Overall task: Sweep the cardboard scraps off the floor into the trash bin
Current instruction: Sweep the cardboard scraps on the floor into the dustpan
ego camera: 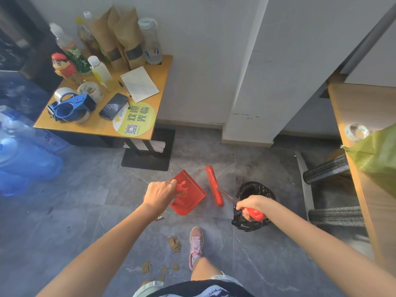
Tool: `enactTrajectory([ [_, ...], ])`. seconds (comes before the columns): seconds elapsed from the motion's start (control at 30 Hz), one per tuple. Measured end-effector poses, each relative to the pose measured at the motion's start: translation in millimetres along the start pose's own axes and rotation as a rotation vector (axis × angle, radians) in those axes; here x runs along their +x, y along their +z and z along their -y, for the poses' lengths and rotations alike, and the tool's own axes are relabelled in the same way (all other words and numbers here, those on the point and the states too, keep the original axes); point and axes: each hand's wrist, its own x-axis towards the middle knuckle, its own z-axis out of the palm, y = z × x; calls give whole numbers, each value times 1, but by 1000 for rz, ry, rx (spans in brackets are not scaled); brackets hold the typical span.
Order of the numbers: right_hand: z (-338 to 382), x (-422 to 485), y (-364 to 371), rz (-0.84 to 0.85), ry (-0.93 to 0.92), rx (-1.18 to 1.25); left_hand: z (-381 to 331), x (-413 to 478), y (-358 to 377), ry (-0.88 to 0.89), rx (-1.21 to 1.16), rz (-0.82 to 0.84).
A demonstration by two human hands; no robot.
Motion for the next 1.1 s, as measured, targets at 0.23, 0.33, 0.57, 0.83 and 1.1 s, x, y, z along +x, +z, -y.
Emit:
enactTrajectory([
  [0.23, -8, -6, 20, -43, -21, 16, 16, -13, -4, 1, 42, 88],
  [0.33, -11, -9, 34, -37, -23, 44, 20, -24, -1, 4, 58, 89],
  [0.57, -24, -14, 76, -70, -31, 65, 34, -57, 17, -153, -104, 106],
  [0.83, -54, -20, 148, -166, -29, 103, 54, -120, 35, -471, -703, 216],
  [1.1, -129, -26, 264, -381, -153, 190, 76, -237, 59, -345, -619, 52],
])
